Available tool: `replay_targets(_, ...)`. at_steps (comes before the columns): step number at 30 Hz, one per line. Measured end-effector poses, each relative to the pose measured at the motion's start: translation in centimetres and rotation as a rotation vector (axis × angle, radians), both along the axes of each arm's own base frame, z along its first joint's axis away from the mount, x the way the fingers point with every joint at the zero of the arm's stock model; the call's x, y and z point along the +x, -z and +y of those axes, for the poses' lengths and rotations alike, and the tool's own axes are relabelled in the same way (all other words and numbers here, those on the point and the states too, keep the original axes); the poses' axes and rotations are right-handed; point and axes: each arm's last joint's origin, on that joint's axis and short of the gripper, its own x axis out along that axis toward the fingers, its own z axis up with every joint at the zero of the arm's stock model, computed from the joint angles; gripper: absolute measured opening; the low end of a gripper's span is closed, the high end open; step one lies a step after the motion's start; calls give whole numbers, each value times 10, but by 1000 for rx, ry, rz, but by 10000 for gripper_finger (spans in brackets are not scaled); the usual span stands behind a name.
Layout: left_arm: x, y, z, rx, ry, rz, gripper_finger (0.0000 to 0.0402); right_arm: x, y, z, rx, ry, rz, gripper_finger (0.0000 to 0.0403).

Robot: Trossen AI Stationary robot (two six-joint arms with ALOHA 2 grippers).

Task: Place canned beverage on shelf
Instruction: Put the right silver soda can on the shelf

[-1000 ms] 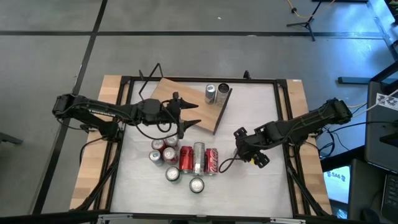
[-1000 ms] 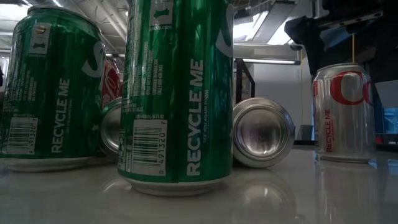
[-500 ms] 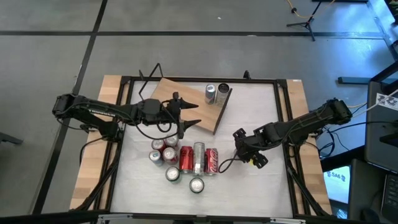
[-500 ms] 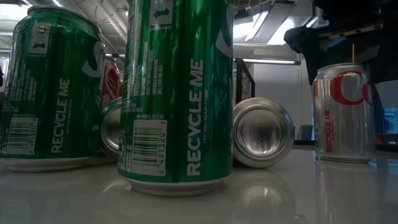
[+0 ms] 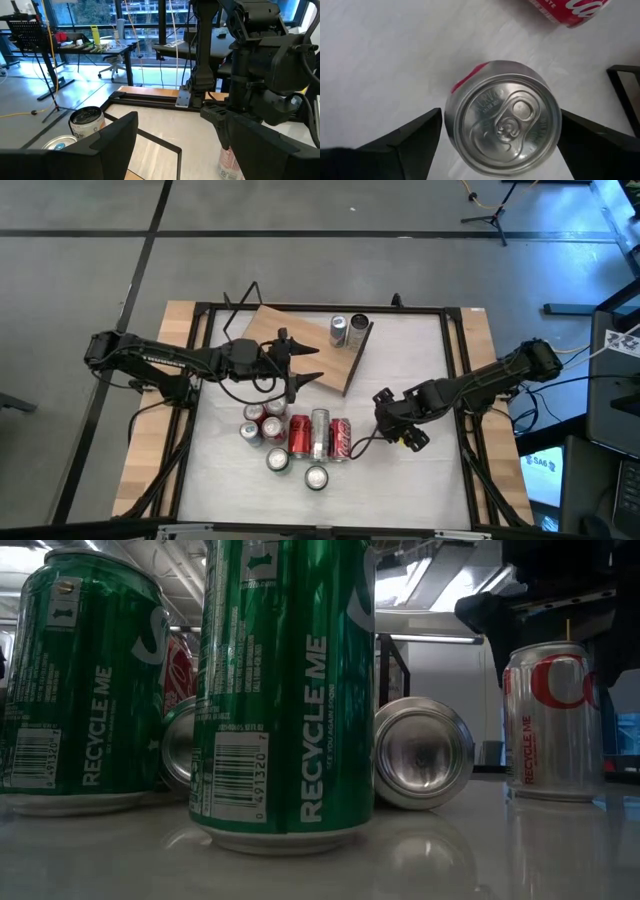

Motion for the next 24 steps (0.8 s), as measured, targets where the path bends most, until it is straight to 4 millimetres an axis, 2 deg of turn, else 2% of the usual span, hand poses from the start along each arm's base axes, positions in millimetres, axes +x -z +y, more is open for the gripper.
replay_targets(10,0,0,0,0,-4,4,288,1,0,1,18,39,-9,286)
replay_targets(18,0,0,0,-2,-6,3,288,4,-1,0,56,346,-23,308)
replay_targets(24,0,0,0,-2,-6,3,288,6,-2,-3,43,582,-74,299)
